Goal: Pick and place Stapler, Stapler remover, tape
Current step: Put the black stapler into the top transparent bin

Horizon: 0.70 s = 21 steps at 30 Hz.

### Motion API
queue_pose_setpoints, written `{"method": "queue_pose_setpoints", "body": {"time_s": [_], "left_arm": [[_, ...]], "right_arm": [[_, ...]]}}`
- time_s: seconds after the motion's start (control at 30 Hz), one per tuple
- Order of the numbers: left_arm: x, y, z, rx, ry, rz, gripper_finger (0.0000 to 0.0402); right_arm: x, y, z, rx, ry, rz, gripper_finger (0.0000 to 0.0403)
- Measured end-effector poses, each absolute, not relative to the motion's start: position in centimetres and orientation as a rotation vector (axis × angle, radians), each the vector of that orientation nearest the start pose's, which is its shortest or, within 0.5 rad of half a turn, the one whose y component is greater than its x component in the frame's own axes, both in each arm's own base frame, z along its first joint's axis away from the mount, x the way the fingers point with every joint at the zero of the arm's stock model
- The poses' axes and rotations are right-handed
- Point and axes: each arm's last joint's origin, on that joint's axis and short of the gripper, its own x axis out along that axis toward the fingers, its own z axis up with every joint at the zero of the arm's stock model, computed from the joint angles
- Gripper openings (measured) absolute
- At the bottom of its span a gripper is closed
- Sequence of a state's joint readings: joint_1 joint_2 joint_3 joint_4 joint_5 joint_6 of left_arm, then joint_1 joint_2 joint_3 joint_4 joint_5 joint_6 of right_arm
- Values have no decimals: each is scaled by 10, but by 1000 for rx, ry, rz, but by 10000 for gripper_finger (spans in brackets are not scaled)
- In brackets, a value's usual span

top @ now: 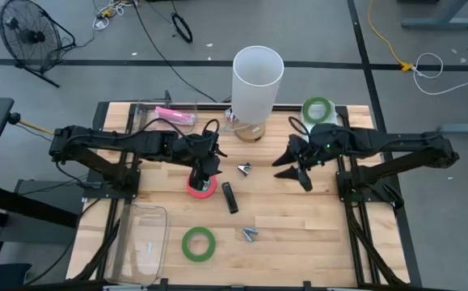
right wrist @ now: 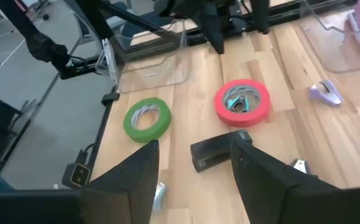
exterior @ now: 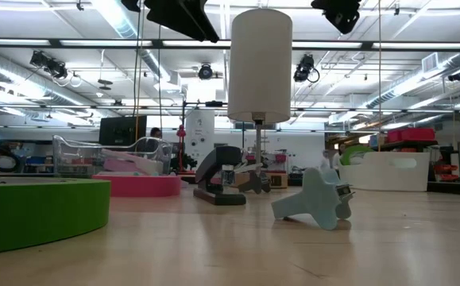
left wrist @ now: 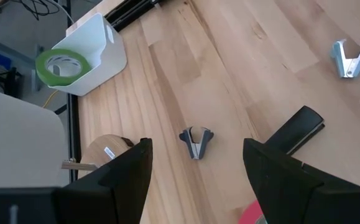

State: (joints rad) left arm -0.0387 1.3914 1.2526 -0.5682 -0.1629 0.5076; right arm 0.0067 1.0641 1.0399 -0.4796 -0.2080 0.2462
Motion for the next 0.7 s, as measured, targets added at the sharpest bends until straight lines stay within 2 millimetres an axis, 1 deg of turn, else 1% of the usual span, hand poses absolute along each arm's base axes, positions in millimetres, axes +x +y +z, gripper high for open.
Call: {"method": "queue_pose_setpoints", "body": {"time_s": [0.1, 0.2, 0.7], "left_arm": [[297, -7, 326, 556, 721, -65, 252], [297, -7, 326, 556, 722, -64, 252], [297, -7, 326, 556, 721, -65, 252]], "right_arm": [[223, 12, 338, 280, 529, 133, 198], [224, 14, 339, 270, 508, 128, 198], [224, 15, 338, 237, 520, 123, 198]]}}
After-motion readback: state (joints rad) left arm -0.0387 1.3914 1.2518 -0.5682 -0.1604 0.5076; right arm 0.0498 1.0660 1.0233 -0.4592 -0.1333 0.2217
